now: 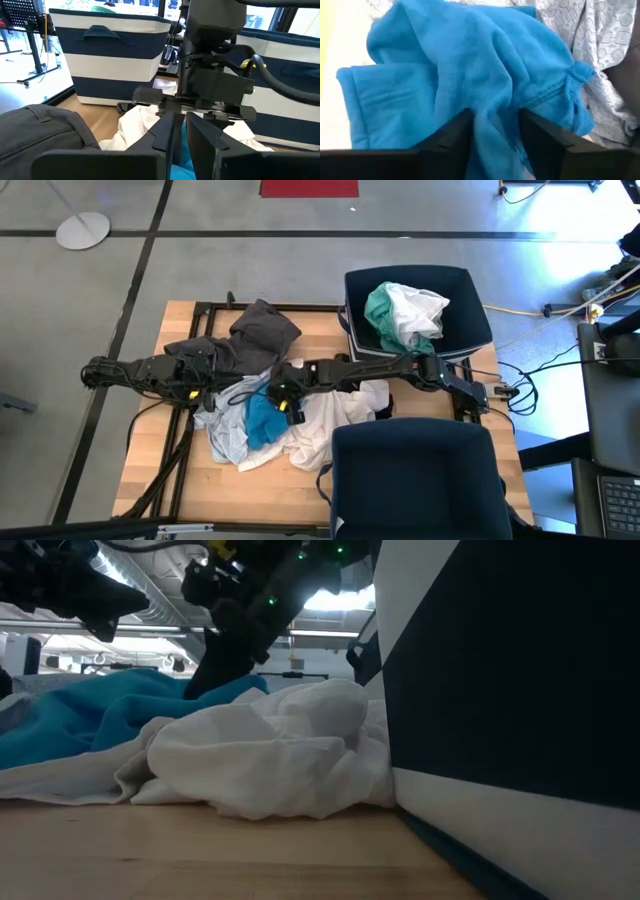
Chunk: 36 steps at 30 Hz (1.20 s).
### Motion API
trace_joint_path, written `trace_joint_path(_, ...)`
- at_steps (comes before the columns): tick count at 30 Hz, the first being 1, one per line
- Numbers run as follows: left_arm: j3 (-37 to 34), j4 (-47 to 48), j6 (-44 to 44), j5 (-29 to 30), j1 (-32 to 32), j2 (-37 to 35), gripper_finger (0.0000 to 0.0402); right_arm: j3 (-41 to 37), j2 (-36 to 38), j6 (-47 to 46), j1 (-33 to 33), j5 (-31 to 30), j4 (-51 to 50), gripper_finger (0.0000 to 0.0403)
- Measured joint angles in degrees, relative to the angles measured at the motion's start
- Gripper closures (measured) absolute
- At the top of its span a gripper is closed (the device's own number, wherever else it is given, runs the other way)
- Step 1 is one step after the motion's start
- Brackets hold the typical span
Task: Sort clothes
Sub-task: Put the blue shorts into the top laundry bin
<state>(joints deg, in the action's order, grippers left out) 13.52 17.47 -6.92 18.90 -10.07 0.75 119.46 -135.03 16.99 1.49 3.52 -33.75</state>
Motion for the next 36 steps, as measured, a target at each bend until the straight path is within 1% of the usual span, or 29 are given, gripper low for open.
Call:
trace_joint_path(5, 0.00, 0.00, -0.01, 0.00, 0.00, -0.01, 0.0361, 0.74, 0.18, 0.02, 0.01, -0.14, -0.66, 0.0341)
trace_joint_path(7, 0.00, 0.00, -0.11, 0.00, 0.00, -0.01, 0.0361, 0.74, 0.36, 0.06, 0.01, -1.78, -0.83, 0.0378)
trace_joint_path(9, 0.00, 0.01, -0.11, 0.00, 0.00, -0.01, 0.0361, 0.74, 0.54, 0.07, 0.06, -3.87, -1.21, 0.0393)
trace_joint_path(12, 0.00, 0.02, -0.42, 0.00, 0.00, -0.01, 0.0361, 1.23, 1.30, -0.33, 0.47, -6.25, -2.22, 0.0379)
trace_joint_path(15, 0.00, 0.02, -0.35, 0.00, 0.00, 0.01, 0.0361, 4.01, 1.85, -0.10, 1.10, -7.89, -5.50, 0.0369)
trace_joint_path(21, 0.00, 0.02, -0.15, 0.00, 0.00, -0.01, 0.0361, 12.86, 2.52, 0.04, 1.65, -10.55, -13.46, 0.0394)
trace_joint_path(23, 0.00, 0.04, -0.16, 0.00, 0.00, 0.00, 0.0361, 15.63, 2.98, 0.03, 1.51, -12.09, -15.52, 0.0397)
trace_joint_path(26, 0.00, 0.04, -0.39, 0.00, 0.00, 0.01, 0.0361, 14.34, 6.20, 1.05, 1.42, -15.47, -14.54, 0.0389)
trace_joint_path(29, 0.00, 0.08, -0.35, 0.00, 0.00, -0.01, 0.0361, 14.81, 9.25, 1.28, 1.39, -20.34, -15.96, 0.0381)
trace_joint_path(36, 0.00, 0.13, -0.17, 0.00, -0.02, -0.01, 0.0361, 14.88, 17.31, 1.62, 1.10, -30.76, -18.01, 0.0379)
